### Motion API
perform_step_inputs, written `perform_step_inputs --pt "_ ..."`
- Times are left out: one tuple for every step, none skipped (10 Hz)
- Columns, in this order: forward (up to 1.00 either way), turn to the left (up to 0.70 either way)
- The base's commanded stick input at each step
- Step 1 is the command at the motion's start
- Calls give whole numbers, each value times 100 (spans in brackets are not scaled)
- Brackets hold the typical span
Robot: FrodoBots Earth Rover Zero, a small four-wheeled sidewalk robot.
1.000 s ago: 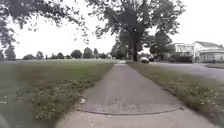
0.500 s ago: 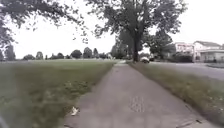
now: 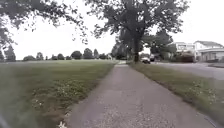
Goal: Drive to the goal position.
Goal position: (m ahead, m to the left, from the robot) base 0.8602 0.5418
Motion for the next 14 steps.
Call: perform_step_inputs --pt "70 0" --pt "70 0" --pt "70 0" --pt "70 0" --pt "70 0" --pt "70 0" --pt "70 0" --pt "70 0" --pt "70 0" --pt "70 0" --pt "70 0" --pt "70 0" --pt "70 0" --pt "70 0"
